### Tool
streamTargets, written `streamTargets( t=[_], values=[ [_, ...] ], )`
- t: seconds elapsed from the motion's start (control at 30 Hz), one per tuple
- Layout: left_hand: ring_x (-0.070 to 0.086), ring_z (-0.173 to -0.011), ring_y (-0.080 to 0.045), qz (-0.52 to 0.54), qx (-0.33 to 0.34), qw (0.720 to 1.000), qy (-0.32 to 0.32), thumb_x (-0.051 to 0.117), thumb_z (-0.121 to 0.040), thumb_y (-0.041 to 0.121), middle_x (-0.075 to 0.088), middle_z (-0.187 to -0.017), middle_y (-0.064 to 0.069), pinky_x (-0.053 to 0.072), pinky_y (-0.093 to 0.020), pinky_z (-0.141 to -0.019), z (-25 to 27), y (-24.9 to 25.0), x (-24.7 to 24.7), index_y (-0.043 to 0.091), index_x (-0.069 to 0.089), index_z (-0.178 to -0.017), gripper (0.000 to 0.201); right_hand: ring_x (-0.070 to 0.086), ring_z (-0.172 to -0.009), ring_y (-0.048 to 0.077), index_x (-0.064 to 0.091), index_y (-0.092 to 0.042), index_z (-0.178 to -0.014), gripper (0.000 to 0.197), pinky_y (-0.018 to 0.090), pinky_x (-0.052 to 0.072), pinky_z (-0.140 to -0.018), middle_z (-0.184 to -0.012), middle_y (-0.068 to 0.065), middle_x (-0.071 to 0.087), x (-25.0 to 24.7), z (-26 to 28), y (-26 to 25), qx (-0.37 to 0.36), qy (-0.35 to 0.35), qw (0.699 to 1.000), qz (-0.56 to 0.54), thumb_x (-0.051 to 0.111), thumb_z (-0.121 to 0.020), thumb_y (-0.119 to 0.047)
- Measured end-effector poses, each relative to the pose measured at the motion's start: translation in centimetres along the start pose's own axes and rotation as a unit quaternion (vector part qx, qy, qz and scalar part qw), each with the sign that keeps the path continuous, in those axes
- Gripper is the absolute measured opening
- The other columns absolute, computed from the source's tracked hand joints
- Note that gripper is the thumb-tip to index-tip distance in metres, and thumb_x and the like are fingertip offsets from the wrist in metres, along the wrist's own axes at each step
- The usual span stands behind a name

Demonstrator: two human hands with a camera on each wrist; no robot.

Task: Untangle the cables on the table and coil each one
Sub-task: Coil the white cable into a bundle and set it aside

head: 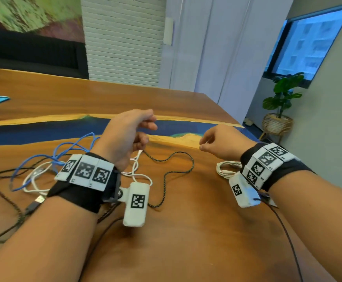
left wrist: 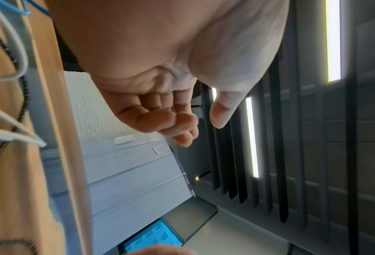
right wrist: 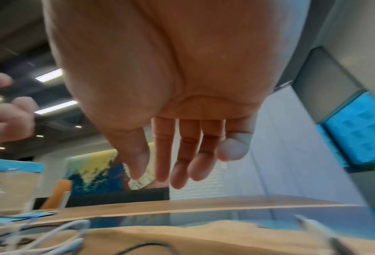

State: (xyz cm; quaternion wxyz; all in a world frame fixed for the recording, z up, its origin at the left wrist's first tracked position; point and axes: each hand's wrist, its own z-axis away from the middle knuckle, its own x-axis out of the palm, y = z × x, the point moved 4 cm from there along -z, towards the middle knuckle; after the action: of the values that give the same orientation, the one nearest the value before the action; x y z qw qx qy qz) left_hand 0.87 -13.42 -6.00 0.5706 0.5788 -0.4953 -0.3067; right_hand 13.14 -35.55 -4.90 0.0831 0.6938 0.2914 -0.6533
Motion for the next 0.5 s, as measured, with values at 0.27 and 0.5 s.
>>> streamTargets(
  t=[0.27, 0.5],
  values=[
    [0.055, -0.062, -0.016, -0.01, 0.071, 0.997, -0.035, 0.057, -0.099, 0.035, 0.068, -0.083, -0.001, 0.04, -0.029, -0.062, 0.1, 3.0, -2.9, 0.015, 0.069, -0.095, 0.023, 0.062, -0.104, 0.013, 0.067, -0.034, -0.128, 0.039, 0.031, 0.05, -0.088, -0.118, -0.008, 0.069, 5.9, 0.5, -14.9, -0.21, -0.121, 0.969, 0.047, 0.07, -0.091, -0.044],
    [0.064, -0.089, -0.022, -0.062, 0.059, 0.995, -0.056, 0.052, -0.103, 0.031, 0.072, -0.095, -0.004, 0.041, -0.043, -0.087, 0.0, 2.6, -4.0, 0.017, 0.07, -0.1, 0.024, 0.064, -0.093, 0.024, 0.065, -0.016, -0.11, 0.015, 0.031, 0.048, -0.068, -0.103, 0.003, 0.068, 10.7, -0.2, -17.1, -0.225, -0.205, 0.937, 0.171, 0.06, -0.099, -0.024]
  ],
)
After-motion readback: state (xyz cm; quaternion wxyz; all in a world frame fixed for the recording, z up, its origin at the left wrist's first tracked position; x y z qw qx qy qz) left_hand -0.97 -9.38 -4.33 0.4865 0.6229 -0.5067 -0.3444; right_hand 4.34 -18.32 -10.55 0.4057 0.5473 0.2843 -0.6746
